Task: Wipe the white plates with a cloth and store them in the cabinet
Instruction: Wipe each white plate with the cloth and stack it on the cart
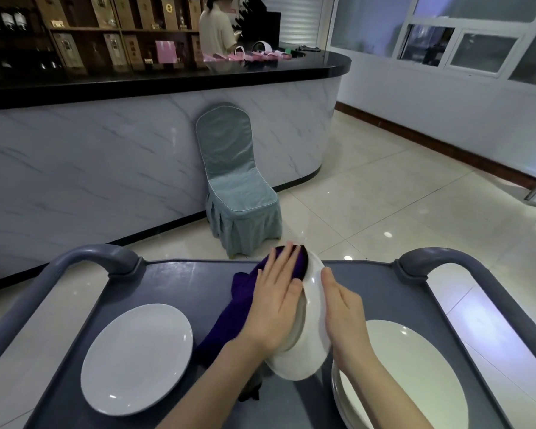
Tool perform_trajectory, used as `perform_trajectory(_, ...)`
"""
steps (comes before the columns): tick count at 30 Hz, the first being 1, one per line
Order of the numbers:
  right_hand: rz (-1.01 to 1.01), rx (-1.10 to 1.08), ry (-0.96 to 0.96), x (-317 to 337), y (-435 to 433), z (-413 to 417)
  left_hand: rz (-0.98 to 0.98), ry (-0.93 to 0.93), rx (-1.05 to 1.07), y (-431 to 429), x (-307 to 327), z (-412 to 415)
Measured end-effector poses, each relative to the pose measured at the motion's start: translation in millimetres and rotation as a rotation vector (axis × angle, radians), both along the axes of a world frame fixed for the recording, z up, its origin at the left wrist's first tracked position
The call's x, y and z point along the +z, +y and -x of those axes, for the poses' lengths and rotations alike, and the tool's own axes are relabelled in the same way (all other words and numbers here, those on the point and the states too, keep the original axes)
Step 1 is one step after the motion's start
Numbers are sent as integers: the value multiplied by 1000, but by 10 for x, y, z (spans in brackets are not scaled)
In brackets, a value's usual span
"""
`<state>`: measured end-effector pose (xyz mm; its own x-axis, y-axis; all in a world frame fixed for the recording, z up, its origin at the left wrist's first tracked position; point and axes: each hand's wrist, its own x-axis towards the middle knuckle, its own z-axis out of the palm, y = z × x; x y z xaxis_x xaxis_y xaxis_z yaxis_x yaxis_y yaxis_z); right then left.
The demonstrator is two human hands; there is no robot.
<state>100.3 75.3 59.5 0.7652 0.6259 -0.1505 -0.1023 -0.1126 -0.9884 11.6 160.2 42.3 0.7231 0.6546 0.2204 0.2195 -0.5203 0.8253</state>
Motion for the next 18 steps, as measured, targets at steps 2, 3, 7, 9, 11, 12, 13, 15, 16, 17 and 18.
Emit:
perform_trajectory(2,-31,-16,62,52,34,-42,-180,19,-73,-186,-95,15)
perform_trajectory(3,-34,-23,89,66,43,-69,-262,32,-101,-279,-156,28)
perform_trajectory(7,-33,-78,226,100,20,-172,-547,21,-140,-429,-426,185)
perform_trajectory(9,-23,-144,287,121,25,-206,-582,24,-157,-403,-526,302)
perform_trajectory(11,-18,-198,333,148,55,-203,-570,47,-139,-385,-560,331)
perform_trajectory(12,-11,-210,344,152,67,-189,-551,54,-128,-399,-553,307)
perform_trajectory(13,-7,-213,349,157,76,-172,-533,59,-115,-425,-530,263)
perform_trajectory(15,-9,-207,341,175,78,-146,-523,83,-77,-462,-453,164)
perform_trajectory(16,-13,-209,335,180,75,-146,-526,98,-60,-465,-413,127)
perform_trajectory(17,-20,-211,330,186,73,-153,-530,107,-51,-458,-386,104)
perform_trajectory(18,-26,-213,326,194,72,-157,-530,107,-53,-445,-371,99)
